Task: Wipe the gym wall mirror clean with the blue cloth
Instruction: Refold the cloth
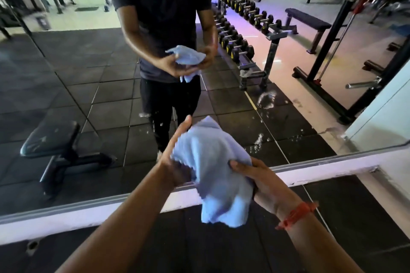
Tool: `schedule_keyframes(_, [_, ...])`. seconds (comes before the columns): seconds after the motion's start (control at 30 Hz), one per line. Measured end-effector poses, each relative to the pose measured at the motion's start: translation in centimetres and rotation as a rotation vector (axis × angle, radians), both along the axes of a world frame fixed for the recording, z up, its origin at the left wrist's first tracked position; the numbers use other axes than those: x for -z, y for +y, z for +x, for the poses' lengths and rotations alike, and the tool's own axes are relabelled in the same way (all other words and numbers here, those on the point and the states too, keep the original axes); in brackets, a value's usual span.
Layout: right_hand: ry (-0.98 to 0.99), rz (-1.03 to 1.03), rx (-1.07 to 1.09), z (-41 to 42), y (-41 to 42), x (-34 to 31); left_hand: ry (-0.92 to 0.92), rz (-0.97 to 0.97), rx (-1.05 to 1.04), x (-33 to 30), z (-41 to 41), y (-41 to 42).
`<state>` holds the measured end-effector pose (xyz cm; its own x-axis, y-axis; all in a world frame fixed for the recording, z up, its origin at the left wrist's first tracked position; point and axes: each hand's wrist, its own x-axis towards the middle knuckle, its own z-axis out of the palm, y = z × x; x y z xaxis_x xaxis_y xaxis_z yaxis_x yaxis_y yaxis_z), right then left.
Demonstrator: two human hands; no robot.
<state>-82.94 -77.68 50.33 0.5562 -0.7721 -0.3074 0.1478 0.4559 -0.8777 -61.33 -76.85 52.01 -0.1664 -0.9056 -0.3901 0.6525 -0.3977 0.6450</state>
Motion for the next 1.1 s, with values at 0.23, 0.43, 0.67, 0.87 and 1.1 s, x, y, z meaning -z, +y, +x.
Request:
schedule_keyframes(0.23, [-0.048, 0.126, 0.271, 0.8, 0.6, 0.6, 0.046, 0.211, 0.065, 6.4, -3.1, 4.5])
schedule_keyframes(0.43, [0.109, 0.11, 0.356, 0.6, 0.6, 2.1, -0.338, 0.035, -0.016, 6.8, -2.5, 4.6])
schedule_keyframes(0.67, [0.344, -0.066, 0.422, 0.1, 1.6, 3.1, -0.75, -0.125, -0.208, 5.8, -1.0, 3.1])
schedule_keyframes(0.87, [0.41, -0.269, 0.527, -0.1, 1.1, 4.0, -1.14, -0.432, -0.094, 4.9, 0.6, 2.5])
schedule_keyframes(1.1, [0.953, -0.741, 0.197, -0.8, -0.5, 1.9, -1.628, -0.65, -0.124, 2.2, 1.9, 1.7])
